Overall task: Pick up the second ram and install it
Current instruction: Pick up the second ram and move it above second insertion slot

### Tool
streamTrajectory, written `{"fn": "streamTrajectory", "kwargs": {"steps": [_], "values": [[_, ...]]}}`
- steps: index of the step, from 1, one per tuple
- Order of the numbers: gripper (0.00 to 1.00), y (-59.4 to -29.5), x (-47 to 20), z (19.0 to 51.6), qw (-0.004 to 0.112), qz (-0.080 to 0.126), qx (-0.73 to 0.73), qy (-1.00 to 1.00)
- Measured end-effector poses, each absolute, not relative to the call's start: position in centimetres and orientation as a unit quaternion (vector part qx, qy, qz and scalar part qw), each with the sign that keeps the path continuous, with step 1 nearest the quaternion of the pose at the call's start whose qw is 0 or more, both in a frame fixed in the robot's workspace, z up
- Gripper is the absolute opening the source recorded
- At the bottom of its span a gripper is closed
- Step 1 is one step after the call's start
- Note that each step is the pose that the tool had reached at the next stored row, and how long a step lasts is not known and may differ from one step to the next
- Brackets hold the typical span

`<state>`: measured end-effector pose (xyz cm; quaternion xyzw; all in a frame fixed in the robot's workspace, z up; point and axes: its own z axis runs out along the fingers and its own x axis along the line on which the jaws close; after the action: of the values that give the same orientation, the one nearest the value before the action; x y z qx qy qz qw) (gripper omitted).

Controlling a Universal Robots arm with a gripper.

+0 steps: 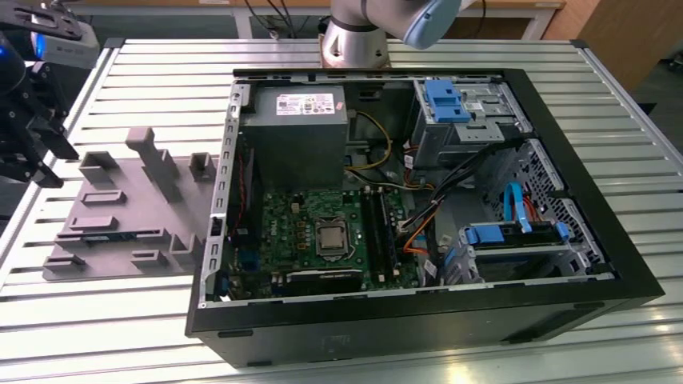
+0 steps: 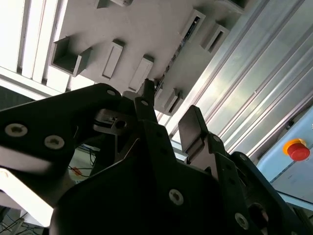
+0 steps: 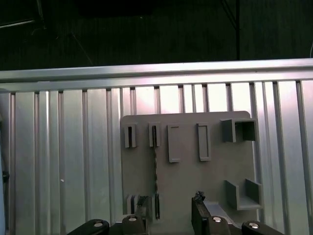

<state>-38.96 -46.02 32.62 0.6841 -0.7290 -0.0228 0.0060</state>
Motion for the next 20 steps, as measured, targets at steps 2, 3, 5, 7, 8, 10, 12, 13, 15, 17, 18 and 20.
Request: {"fn": "streamTrajectory", "kwargs": {"steps": [2,3,5,7,8,10,12,13,15,17,18,20], "values": [[0.47,-46.2,-39.0,32.3,0.006,-0.023,0.684,-0.729],[0.47,-46.2,-39.0,32.2,0.006,-0.023,0.684,-0.729],[0.47,-46.2,-39.0,32.1,0.006,-0.023,0.684,-0.729],[0.47,-46.2,-39.0,32.1,0.006,-0.023,0.684,-0.729],[0.47,-46.2,-39.0,32.1,0.006,-0.023,0.684,-0.729],[0.47,-46.2,-39.0,32.1,0.006,-0.023,0.684,-0.729],[0.47,-46.2,-39.0,32.0,0.006,-0.023,0.684,-0.729],[0.47,-46.2,-39.0,32.0,0.006,-0.023,0.684,-0.729],[0.47,-46.3,-39.0,31.7,0.006,-0.023,0.684,-0.729],[0.47,-46.4,-39.0,31.3,0.006,-0.023,0.684,-0.729],[0.47,-46.5,-39.0,31.1,0.006,-0.023,0.684,-0.729],[0.47,-46.6,-39.0,30.7,0.006,-0.023,0.683,-0.73]]}}
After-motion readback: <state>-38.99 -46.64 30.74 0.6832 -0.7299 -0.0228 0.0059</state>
